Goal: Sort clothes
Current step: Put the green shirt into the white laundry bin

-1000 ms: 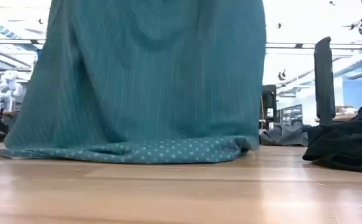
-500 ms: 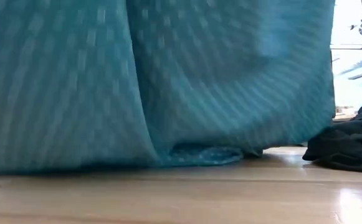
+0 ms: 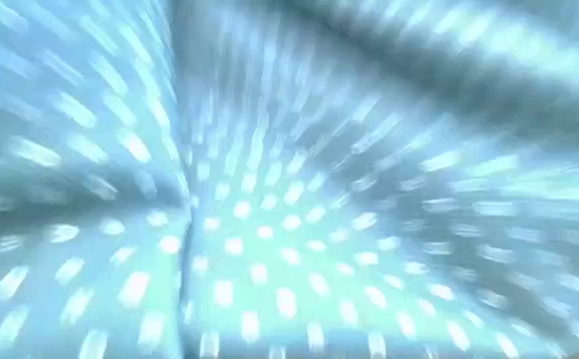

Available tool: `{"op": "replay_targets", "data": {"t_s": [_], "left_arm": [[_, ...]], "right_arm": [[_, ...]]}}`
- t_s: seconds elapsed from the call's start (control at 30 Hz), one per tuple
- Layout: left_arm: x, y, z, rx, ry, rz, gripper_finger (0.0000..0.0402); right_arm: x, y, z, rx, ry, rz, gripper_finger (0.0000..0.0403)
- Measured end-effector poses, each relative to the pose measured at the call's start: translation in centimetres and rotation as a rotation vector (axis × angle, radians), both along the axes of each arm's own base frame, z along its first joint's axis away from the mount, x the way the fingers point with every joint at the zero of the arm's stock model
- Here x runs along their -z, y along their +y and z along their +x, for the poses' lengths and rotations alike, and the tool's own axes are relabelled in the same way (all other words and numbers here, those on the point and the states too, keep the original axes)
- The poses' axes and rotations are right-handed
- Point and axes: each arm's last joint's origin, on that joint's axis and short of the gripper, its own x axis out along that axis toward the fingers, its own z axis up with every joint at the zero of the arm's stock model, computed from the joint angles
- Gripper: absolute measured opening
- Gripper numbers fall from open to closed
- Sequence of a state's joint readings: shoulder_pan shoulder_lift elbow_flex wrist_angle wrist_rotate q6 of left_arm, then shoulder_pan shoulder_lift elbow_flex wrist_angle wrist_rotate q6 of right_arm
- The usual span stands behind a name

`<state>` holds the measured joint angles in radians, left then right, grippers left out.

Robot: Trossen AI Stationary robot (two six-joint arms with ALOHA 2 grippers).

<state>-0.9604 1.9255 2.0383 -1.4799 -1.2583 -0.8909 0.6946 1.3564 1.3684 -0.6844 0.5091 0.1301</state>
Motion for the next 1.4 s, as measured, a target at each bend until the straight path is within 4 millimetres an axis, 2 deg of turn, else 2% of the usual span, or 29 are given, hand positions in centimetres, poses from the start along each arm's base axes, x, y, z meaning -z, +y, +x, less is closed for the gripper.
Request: {"op": "replay_targets", "data": {"t_s": [0.2, 0.37, 0.57, 0.73, 0.87, 1.0, 1.1, 1.27, 1.4], "left_arm": [[4.7, 1.5, -0.3, -0.123, -0.024, -0.083, 0.0000], [10.1, 2.7, -1.0, -0.271, -0.040, -0.256, 0.0000], [15.2, 3.5, 0.1, -0.357, -0.062, -0.461, 0.0000], [18.1, 5.0, 2.9, -0.370, 0.163, -0.605, 0.0000], [19.2, 7.0, 5.0, -0.347, 0.368, -0.707, 0.0000], [19.3, 8.6, 6.6, -0.276, 0.458, -0.686, 0.0009], [19.3, 9.8, 7.5, -0.228, 0.518, -0.667, 0.0032], [18.4, 10.7, 8.9, -0.088, 0.643, -0.677, 0.0092], [15.9, 11.1, 9.7, 0.018, 0.693, -0.687, 0.0139]], "right_arm": [[8.6, -5.7, -0.4, 0.055, -0.039, 0.168, 0.0000], [14.0, -8.8, -0.1, 0.121, -0.029, 0.230, 0.0000], [17.9, -10.9, 1.1, 0.179, 0.043, 0.266, 0.0000], [19.7, -11.6, 2.4, 0.206, 0.091, 0.317, 0.0000], [21.1, -12.0, 2.9, 0.250, 0.131, 0.315, 0.0003], [22.3, -12.3, 3.2, 0.289, 0.173, 0.298, 0.0030], [22.8, -12.2, 3.3, 0.272, 0.195, 0.269, 0.0072], [23.1, -12.2, 3.3, 0.300, 0.206, 0.291, 0.0168], [23.2, -12.2, 3.3, 0.310, 0.208, 0.299, 0.0242]]}}
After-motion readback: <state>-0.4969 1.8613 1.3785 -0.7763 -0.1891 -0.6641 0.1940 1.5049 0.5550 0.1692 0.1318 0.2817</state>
